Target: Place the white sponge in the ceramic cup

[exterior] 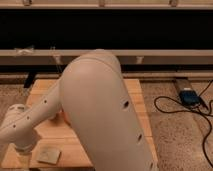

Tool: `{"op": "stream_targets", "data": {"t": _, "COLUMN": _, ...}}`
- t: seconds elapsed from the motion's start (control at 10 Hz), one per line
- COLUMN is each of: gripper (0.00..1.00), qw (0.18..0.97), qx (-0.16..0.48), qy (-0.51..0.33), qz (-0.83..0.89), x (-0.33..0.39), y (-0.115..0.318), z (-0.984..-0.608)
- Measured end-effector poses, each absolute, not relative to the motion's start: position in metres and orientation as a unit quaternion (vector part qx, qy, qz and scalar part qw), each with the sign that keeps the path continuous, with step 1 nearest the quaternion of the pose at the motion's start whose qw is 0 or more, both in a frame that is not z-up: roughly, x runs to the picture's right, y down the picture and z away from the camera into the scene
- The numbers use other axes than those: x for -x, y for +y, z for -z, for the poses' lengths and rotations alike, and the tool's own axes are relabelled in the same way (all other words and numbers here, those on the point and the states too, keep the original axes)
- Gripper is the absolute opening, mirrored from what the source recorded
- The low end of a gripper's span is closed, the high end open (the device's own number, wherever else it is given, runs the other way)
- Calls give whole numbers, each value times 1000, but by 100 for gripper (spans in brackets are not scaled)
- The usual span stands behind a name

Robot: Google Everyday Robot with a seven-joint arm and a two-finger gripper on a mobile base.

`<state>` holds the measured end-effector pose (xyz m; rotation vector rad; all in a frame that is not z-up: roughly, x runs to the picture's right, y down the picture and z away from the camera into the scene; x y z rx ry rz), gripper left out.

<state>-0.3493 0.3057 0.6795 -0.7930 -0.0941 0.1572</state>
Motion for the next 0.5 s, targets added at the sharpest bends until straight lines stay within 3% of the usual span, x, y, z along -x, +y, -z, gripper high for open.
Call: {"op": "stream_targets", "data": {"t": 0.5, "gripper": 80, "qw": 914, "qx": 397, "qy": -2, "qz": -83, "x": 335, "y": 333, "z": -696}}
